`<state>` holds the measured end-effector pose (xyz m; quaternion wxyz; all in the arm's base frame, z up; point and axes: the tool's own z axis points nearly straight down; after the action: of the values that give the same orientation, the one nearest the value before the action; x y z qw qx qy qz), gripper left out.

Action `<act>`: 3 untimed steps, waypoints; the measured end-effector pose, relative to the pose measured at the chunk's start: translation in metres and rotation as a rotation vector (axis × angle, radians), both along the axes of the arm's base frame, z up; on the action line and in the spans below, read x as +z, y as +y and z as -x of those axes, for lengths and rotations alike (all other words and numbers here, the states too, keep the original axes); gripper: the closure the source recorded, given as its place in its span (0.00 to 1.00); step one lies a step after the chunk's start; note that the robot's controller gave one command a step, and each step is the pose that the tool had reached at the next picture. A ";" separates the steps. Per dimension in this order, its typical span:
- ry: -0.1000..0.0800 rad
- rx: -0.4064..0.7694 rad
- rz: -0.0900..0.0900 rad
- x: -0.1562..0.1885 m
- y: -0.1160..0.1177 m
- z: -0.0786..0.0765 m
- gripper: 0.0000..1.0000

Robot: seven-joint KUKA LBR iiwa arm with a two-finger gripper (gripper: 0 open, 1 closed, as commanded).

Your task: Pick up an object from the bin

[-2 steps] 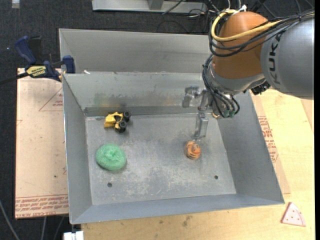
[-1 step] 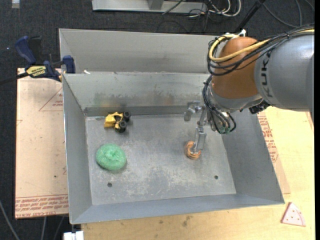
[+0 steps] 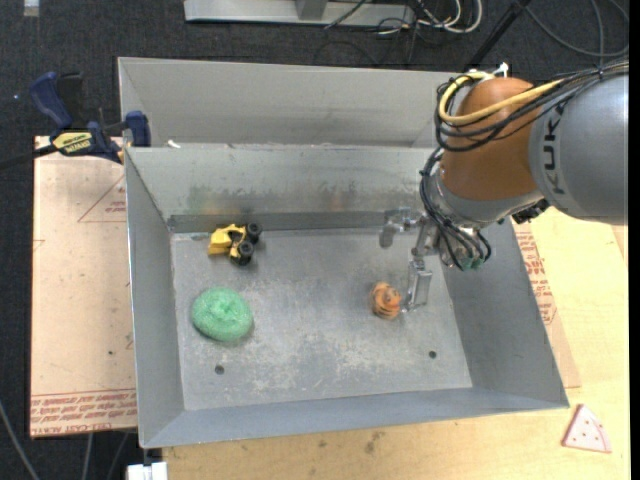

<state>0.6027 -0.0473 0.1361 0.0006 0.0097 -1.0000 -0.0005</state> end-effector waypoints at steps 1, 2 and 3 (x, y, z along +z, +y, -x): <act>-0.006 -0.077 0.000 0.013 -0.006 0.000 0.00; -0.005 -0.208 0.000 -0.063 -0.011 0.016 0.00; -0.004 -0.392 0.000 -0.066 -0.011 0.009 1.00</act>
Offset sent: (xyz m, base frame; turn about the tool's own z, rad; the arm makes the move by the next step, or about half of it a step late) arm -0.0185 -0.0120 -0.0661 0.2116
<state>0.5941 -0.0587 0.0698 -0.0013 -0.1853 -0.9827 -0.0004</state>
